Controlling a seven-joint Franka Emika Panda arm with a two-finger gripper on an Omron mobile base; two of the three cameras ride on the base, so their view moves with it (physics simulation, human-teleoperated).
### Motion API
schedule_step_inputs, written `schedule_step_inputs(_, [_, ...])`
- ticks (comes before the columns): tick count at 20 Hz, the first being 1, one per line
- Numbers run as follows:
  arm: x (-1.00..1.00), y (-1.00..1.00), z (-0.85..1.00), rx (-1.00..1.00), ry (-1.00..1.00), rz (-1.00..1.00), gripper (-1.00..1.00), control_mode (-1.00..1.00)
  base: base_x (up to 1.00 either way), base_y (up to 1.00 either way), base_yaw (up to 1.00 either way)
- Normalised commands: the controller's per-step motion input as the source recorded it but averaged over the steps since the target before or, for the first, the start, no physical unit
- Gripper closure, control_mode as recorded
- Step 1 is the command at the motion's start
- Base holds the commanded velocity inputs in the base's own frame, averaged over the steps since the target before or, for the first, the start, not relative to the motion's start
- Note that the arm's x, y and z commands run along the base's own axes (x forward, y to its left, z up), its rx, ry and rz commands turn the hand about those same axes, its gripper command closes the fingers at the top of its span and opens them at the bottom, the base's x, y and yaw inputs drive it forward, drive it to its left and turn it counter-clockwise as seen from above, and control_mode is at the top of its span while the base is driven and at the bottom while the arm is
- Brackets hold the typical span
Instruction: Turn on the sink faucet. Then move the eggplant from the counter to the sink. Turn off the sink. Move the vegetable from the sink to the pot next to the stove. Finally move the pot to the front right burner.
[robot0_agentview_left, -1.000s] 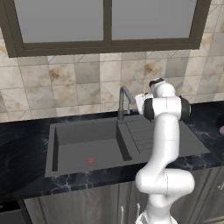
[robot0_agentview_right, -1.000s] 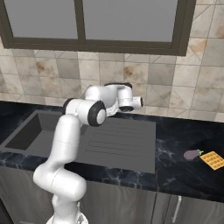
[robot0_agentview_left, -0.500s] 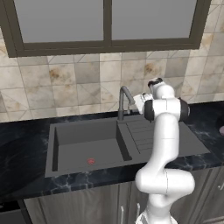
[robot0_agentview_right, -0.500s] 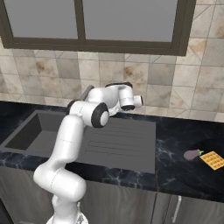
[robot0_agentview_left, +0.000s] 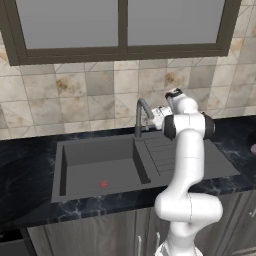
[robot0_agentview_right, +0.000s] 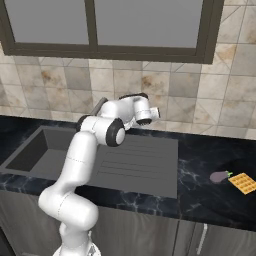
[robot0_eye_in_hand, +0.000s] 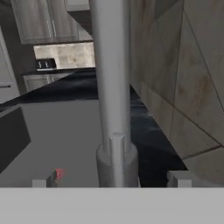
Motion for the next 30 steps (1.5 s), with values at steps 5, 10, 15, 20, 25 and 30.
schedule_step_inputs(5, [0.0,0.18,0.0,0.0,0.05,0.03,-1.0,-1.0,0.0,0.0,0.0])
schedule_step_inputs(10, [-0.07,0.08,-0.09,0.0,0.01,0.01,-1.0,-1.0,0.0,0.0,0.0])
schedule_step_inputs(15, [-0.05,0.03,-0.13,0.0,0.0,-0.01,1.0,-1.0,0.0,0.0,0.0])
schedule_step_inputs(20, [0.0,0.02,0.0,0.01,-0.05,-0.04,1.0,-1.0,0.0,0.0,0.0])
schedule_step_inputs(25, [-0.01,0.04,0.14,0.01,-0.06,-0.12,1.0,-1.0,0.0,0.0,0.0])
schedule_step_inputs(30, [-0.17,0.0,0.09,0.03,-0.08,-0.18,1.0,-1.0,0.0,0.0,0.0])
